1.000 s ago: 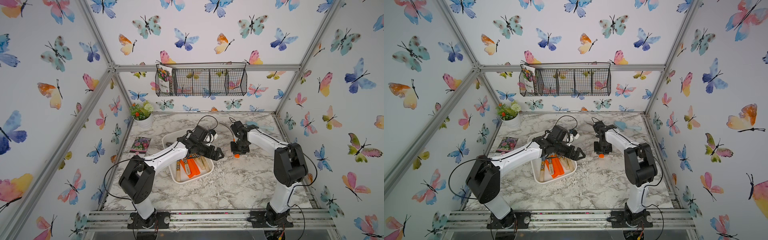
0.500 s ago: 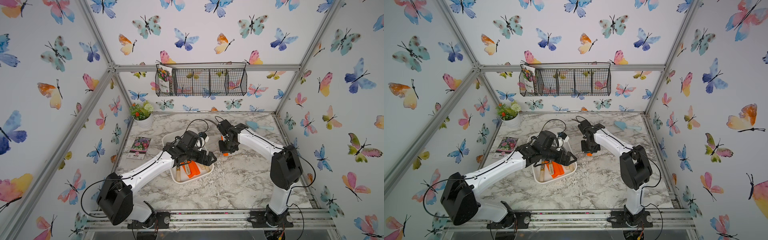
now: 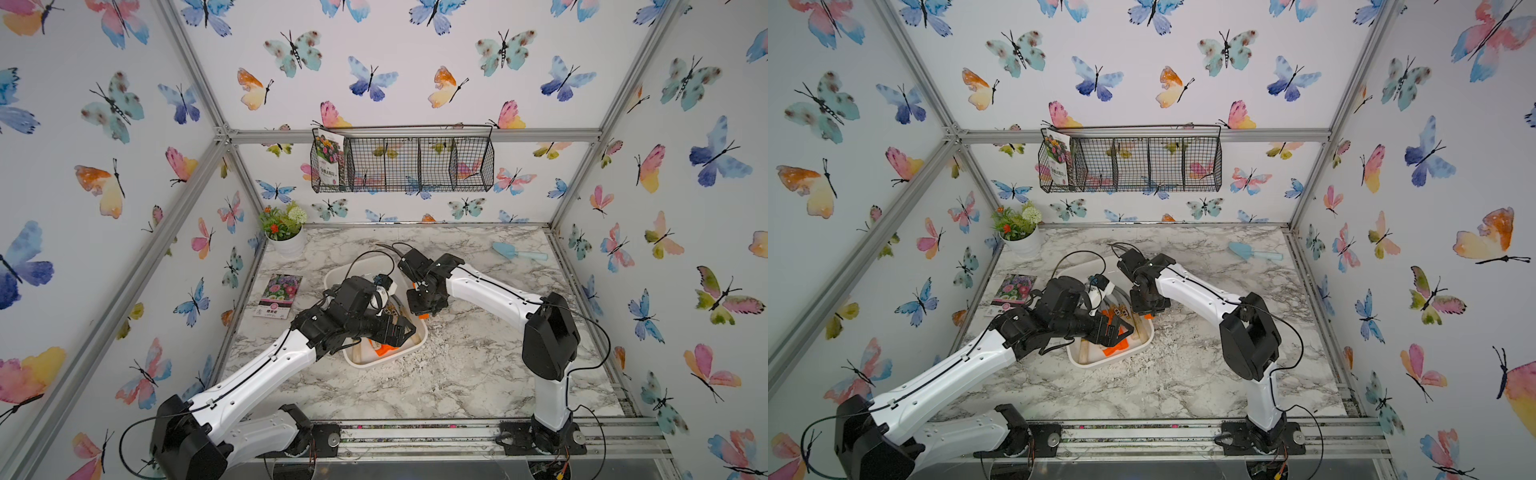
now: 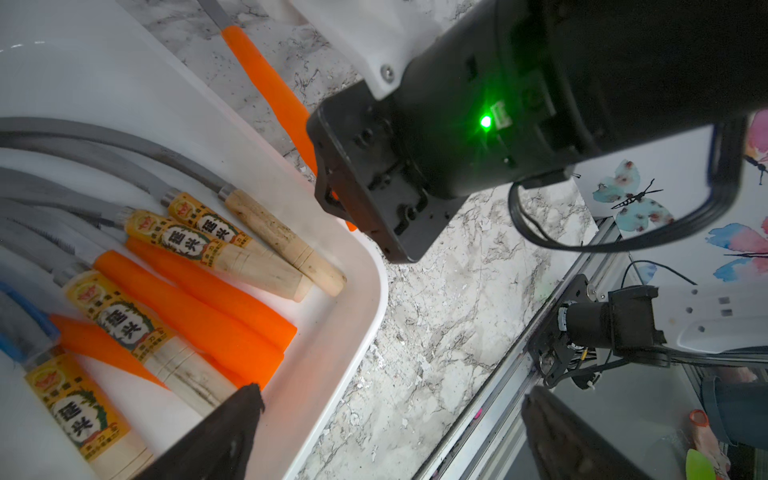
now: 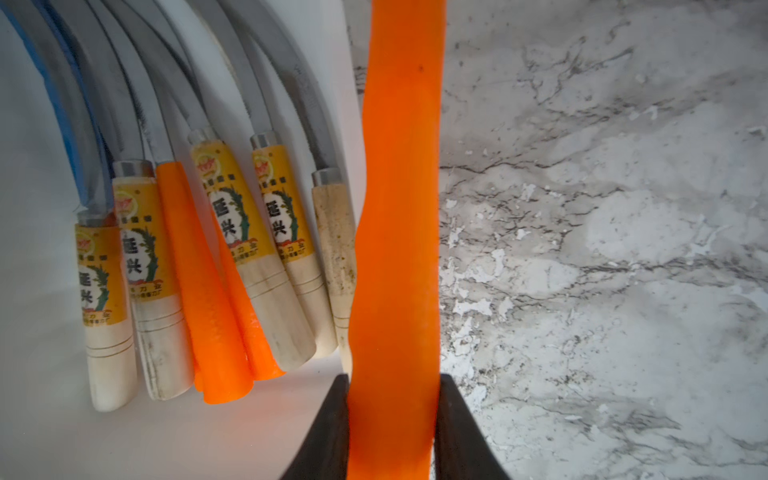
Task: Put small sickles into storage boxes
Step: Place the sickle in the storage box.
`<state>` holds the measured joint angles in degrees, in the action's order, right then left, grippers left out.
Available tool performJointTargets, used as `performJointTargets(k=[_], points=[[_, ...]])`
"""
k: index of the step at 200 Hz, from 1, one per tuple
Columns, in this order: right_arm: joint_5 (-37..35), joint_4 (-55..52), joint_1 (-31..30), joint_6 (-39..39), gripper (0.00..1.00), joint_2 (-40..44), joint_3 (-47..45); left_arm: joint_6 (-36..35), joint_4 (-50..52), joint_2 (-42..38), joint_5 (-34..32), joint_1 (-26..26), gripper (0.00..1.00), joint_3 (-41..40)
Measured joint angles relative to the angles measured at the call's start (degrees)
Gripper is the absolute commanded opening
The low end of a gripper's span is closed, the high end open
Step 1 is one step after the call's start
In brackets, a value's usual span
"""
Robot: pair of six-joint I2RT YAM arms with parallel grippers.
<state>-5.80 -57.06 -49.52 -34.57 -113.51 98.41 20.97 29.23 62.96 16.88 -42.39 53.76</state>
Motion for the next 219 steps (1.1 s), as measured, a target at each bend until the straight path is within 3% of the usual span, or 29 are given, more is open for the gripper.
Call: performJointTargets(k=[69, 119, 180, 219], points=[[-0.98, -1.31, -5.95, -2.36, 0.01, -4.59, 4.28, 2.49, 4.83, -10.49, -2.91, 0.00, 0.98, -4.44], [-2.05, -1.40, -6.80, -2.51, 0.08, -5.27, 3.67, 4.00, 7.65, -16.24, -4.48, 0.00, 0.98, -6.51], [-2.36, -0.94, -6.73, -2.47, 0.32, -6.64, 0.55, 5.25, 8.83, -20.31, -6.54, 0.00, 0.98, -7.28], [-2.34, -0.79, -6.73, -2.36, 0.55, -6.71, 0.92, 5.29, 9.68, -20.44, -7.76, 0.00, 0.98, -7.28]])
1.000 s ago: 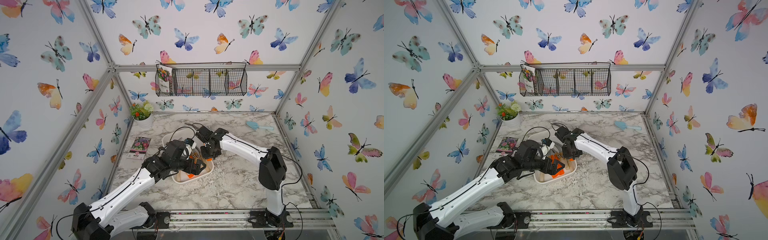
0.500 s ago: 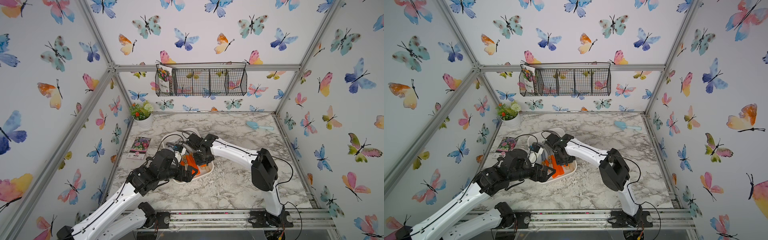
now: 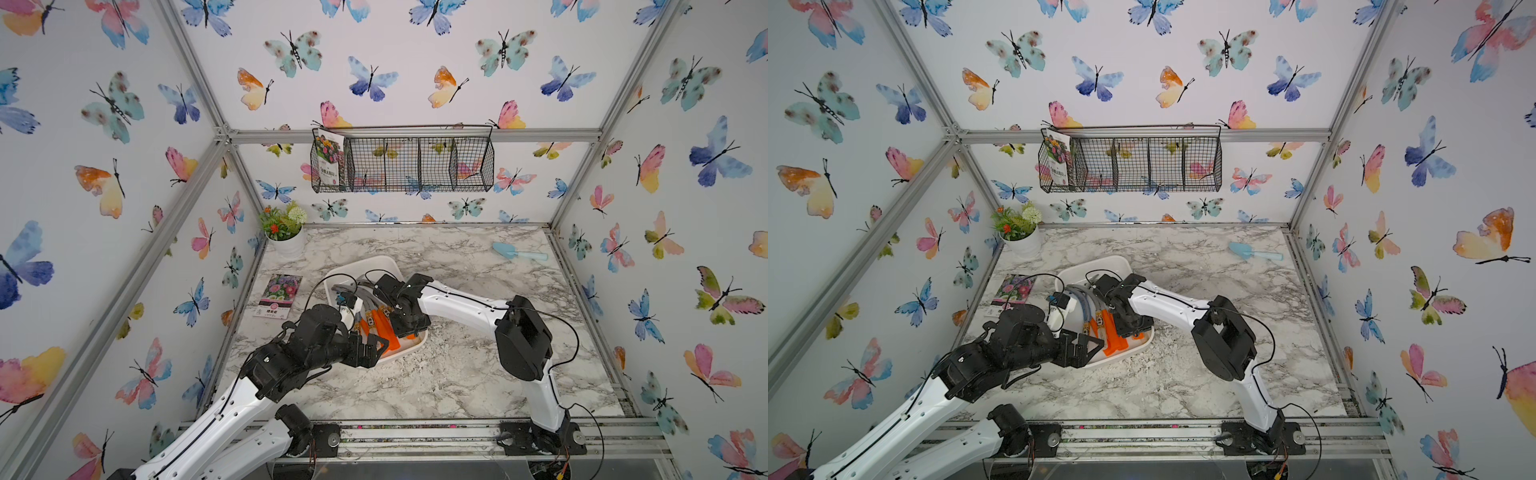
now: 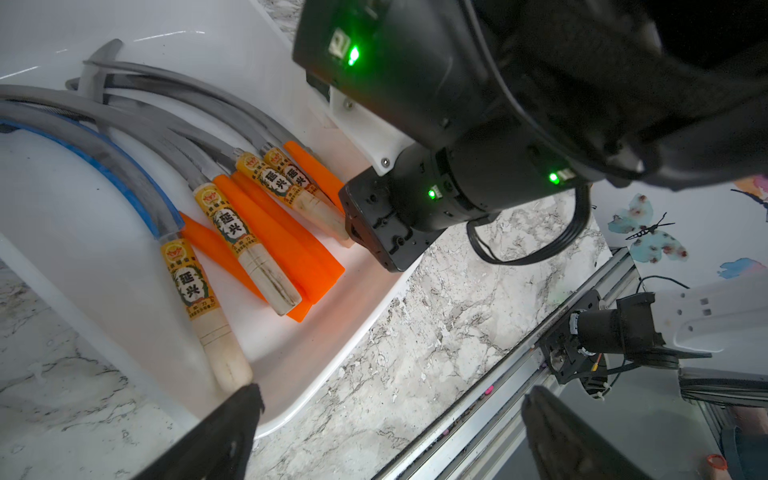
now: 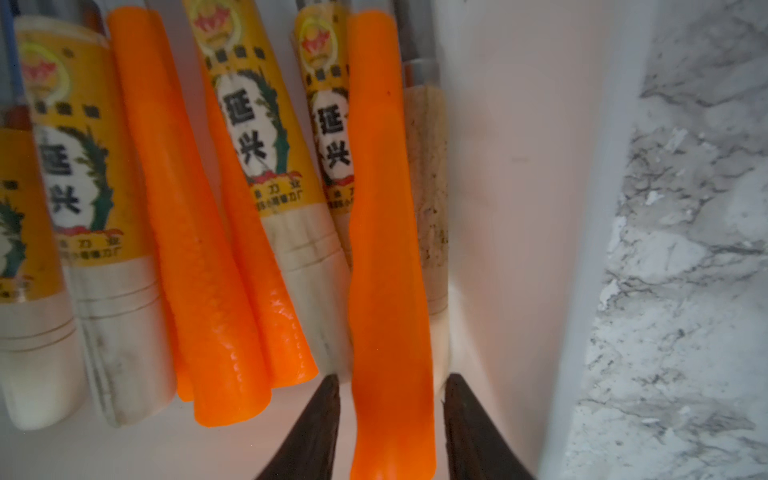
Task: Put small sickles into storage boxes
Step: Place the sickle in the storage box, then reset both arms
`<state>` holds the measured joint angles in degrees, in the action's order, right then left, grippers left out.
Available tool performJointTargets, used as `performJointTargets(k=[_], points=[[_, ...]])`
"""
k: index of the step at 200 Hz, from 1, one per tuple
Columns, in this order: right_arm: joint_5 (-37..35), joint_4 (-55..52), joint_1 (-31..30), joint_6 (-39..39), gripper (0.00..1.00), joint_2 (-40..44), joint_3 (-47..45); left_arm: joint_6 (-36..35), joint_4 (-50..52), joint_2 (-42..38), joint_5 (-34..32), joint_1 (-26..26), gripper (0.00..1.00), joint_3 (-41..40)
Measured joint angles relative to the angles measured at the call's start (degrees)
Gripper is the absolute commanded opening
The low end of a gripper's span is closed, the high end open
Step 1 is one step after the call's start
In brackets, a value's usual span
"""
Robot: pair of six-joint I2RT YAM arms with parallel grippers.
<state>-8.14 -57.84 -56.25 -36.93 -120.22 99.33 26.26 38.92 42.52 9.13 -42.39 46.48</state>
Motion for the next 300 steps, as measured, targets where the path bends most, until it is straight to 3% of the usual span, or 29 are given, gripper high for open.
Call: performJointTargets(k=[42, 67, 108, 127, 160, 184, 241, 300], points=[[-0.26, -0.44, 0.00, 0.72, 0.76, -0.02, 4.52, 0.26, 0.35, 0.35, -1.60, 0.00, 0.98, 0.04], [-0.35, -0.26, 0.02, 1.18, 0.98, 0.13, 5.79, 0.35, 0.81, 1.27, -3.56, 0.02, 0.98, 0.70], [-0.35, 0.37, 1.05, 2.97, 0.98, 2.01, 4.94, -1.18, 0.66, 3.72, -5.25, 2.40, 0.98, 3.06], [-0.33, 1.66, 3.15, 4.26, 0.98, 5.25, 2.40, -3.08, -0.22, 5.27, -4.44, 7.08, 0.98, 3.82], [-0.04, 6.58, 10.82, 7.48, 0.98, 13.73, -6.51, -7.65, -2.73, 8.55, 0.24, 20.02, 0.98, 4.00], [-0.04, 11.06, 17.49, 10.29, 0.98, 19.52, -13.77, -10.16, -5.25, 11.72, 1.09, 24.00, 0.98, 4.00], [-1.64, 26.67, 30.80, 17.14, 0.98, 31.82, -29.73, -11.91, -15.34, 17.14, 0.74, 30.14, 0.98, 0.35], [-3.87, 48.65, 39.91, 22.51, 0.98, 38.97, -49.46, -10.62, -25.77, 18.51, -7.85, 37.35, 0.98, -6.67]])
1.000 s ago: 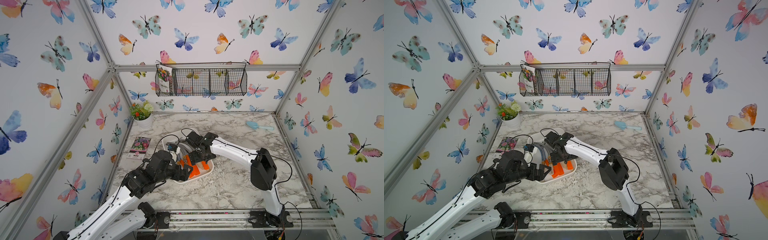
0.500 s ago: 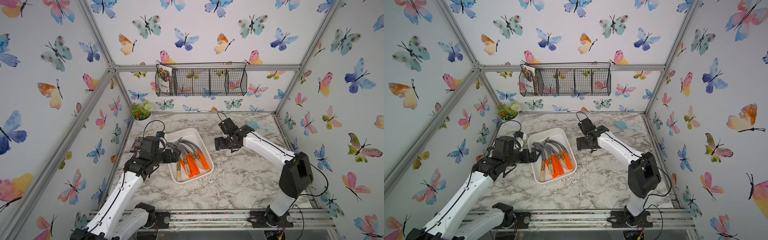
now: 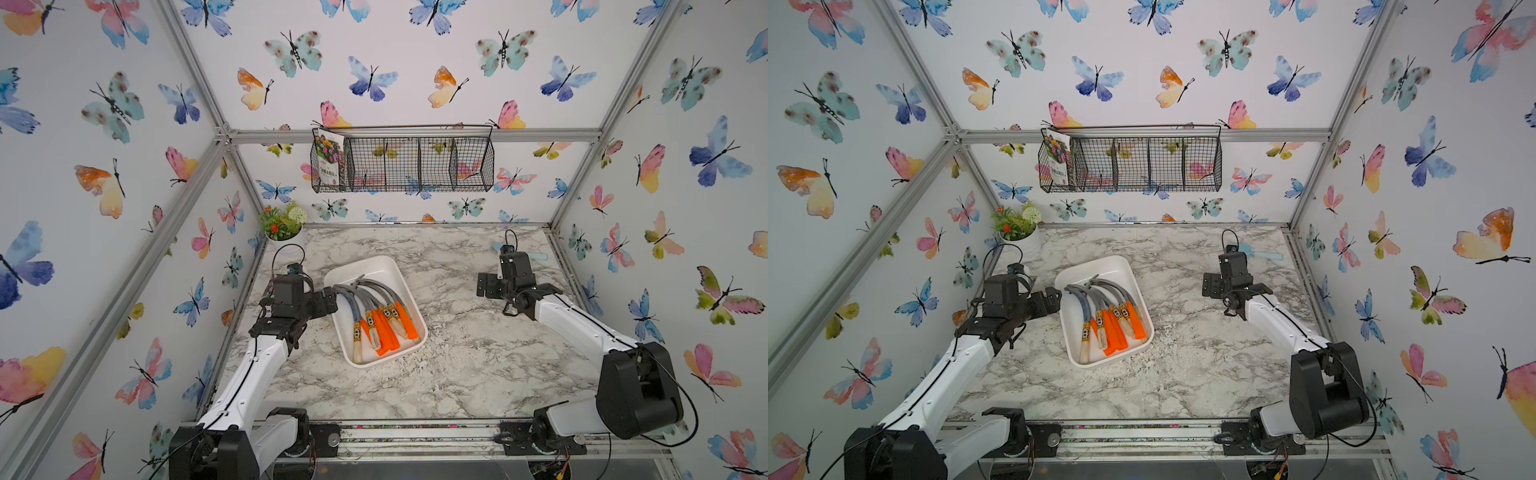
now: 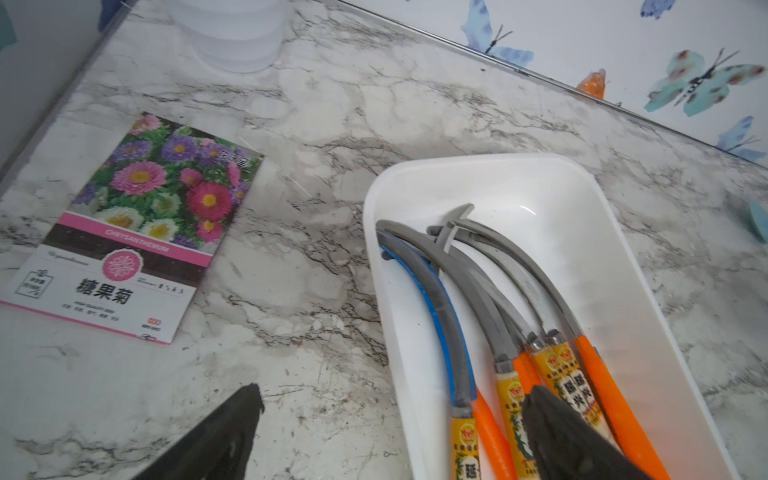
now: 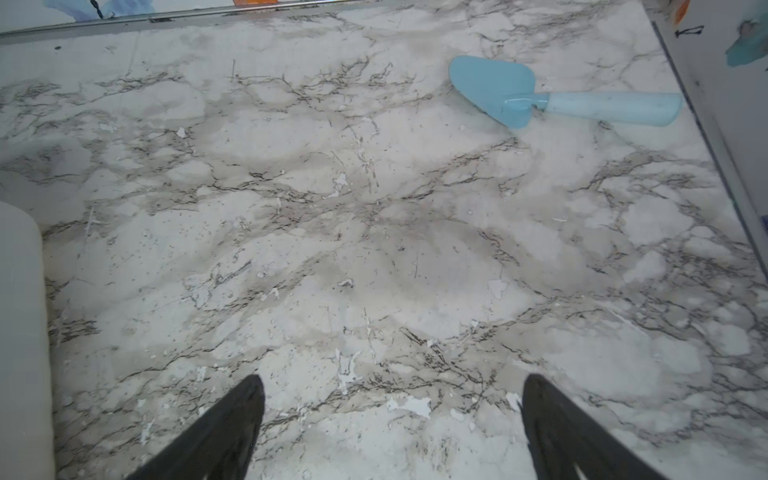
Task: Put small sickles into storage boxes
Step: Reset both arms
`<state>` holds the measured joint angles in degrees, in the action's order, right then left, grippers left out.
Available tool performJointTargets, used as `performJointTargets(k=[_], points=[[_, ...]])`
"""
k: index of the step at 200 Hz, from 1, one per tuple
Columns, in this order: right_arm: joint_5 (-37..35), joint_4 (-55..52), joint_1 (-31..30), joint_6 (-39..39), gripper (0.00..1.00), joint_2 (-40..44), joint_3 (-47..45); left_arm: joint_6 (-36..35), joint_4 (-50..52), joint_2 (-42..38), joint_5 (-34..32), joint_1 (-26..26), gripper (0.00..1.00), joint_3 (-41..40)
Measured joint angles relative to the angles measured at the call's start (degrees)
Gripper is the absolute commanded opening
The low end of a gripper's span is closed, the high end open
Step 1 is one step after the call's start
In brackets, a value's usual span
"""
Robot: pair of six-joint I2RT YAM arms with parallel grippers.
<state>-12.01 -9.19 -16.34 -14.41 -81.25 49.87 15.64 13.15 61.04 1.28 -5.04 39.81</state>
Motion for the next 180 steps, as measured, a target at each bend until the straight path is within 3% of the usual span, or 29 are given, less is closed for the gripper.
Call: performJointTargets(k=[57, 109, 180], points=[[-1.18, 19.69, 6.99, 6.29, 0.98, -0.87, -11.63, -0.22, -15.47, 2.86, -4.70, 3.98, 0.98, -7.74], [-2.95, 37.20, 7.26, 9.92, 0.98, -3.04, -21.55, -5.84, -29.22, 7.39, -5.31, 5.46, 0.98, -11.28], [-3.74, 52.70, 7.56, 10.84, 0.98, -5.53, -25.09, -11.65, -50.18, 12.90, -3.63, 6.49, 0.98, -19.71]])
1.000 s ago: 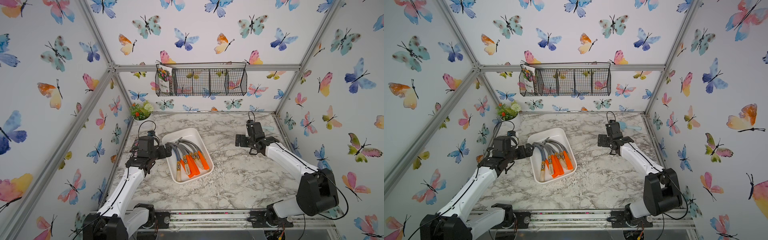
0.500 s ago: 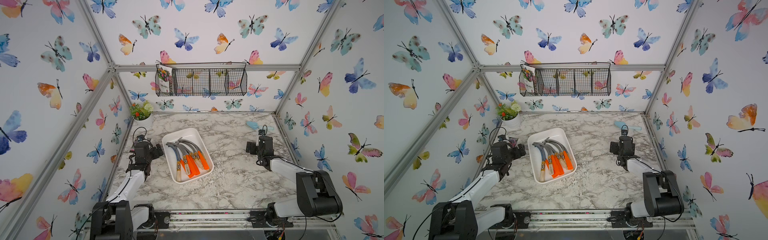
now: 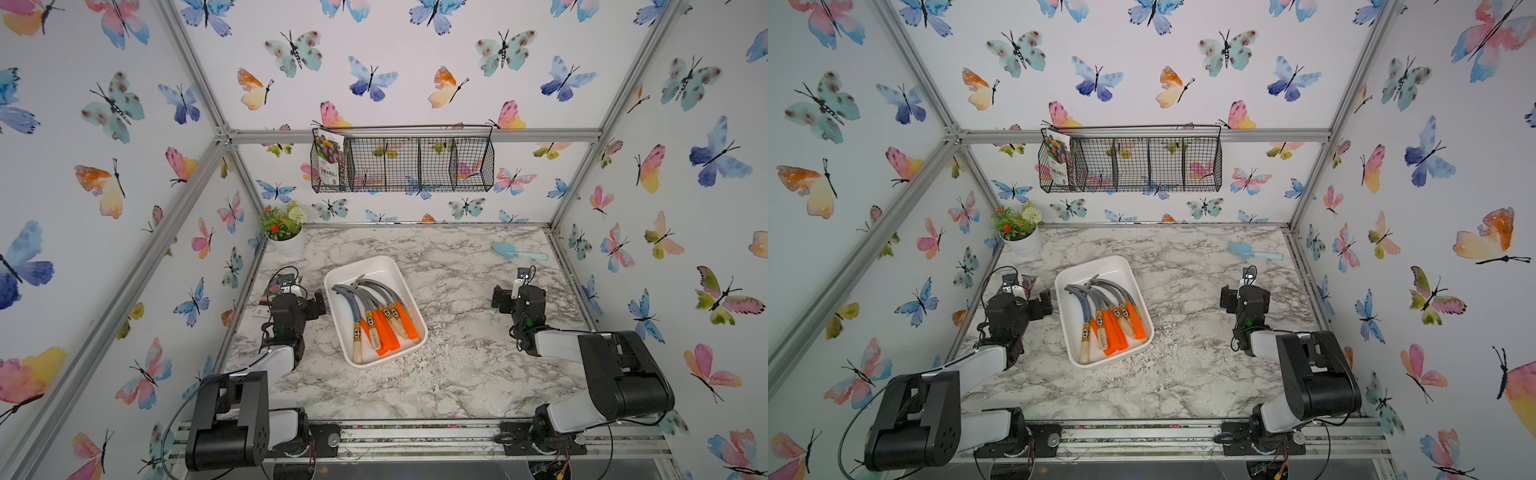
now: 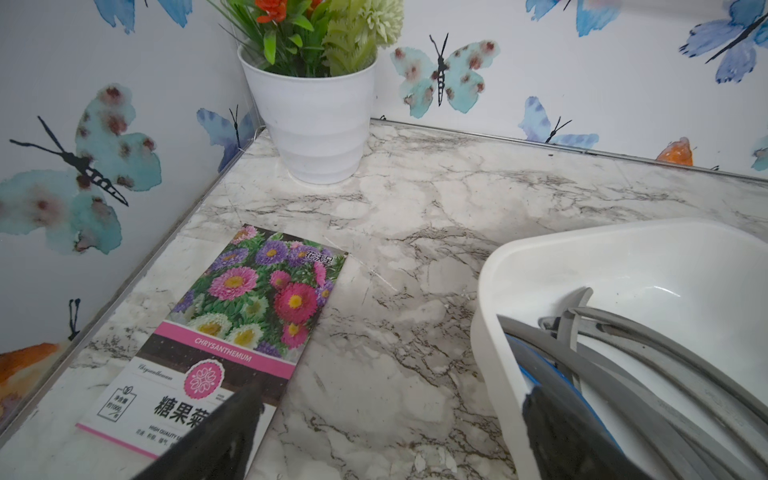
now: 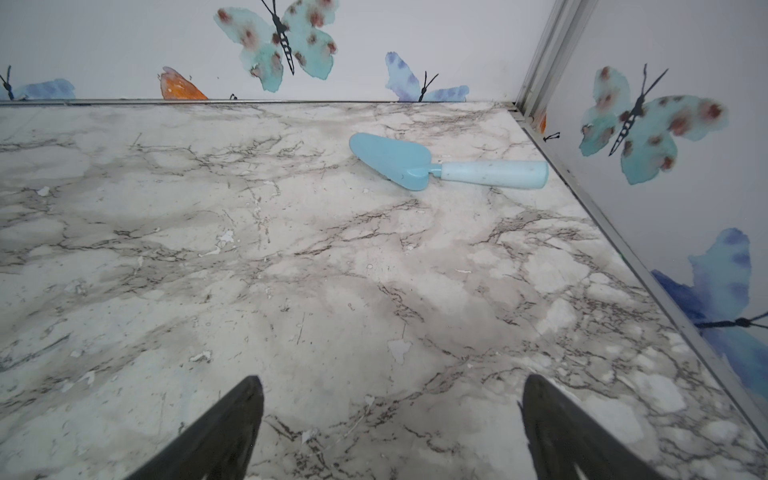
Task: Put small sickles into storage boxes
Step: Reset both arms
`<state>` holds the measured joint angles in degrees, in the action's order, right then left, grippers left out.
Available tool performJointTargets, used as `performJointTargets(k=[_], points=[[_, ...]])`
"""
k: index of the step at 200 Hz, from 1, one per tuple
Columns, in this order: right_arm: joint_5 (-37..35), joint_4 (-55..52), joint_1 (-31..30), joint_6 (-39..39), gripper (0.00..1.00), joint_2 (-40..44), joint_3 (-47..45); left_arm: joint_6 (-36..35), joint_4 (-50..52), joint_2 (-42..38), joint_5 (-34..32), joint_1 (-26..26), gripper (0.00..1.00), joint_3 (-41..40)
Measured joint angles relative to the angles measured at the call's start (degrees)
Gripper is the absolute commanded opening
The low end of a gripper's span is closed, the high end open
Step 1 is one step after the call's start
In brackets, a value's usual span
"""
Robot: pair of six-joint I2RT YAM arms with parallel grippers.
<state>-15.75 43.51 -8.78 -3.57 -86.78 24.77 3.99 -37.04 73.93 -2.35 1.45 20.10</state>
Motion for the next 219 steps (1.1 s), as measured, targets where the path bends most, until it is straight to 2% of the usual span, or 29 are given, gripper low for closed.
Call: performJointTargets(k=[45, 77, 102, 128, 219], points=[[0.11, 6.38, 0.61, 0.22, 0.98, 2.89, -5.75, -0.81, -10.47, 3.96, 0.94, -0.44, 0.98, -3.98], [0.55, 10.88, 1.09, 0.35, 0.98, 2.97, -6.73, -1.51, -12.55, 5.60, 1.86, -0.46, 0.98, -3.93], [0.50, 18.47, 1.33, 0.55, 0.98, -1.36, -8.39, -2.19, -15.67, 5.64, 1.64, -1.46, 0.98, -4.57], [0.57, 20.35, 1.36, 0.72, 0.98, -3.39, -10.10, -3.17, -25.29, 8.20, 1.05, -2.93, 0.98, -9.49], [0.72, 24.63, 1.36, 1.29, 0.98, -3.39, -10.16, -3.98, -25.05, 7.69, 0.72, -3.21, 0.98, -8.52]])
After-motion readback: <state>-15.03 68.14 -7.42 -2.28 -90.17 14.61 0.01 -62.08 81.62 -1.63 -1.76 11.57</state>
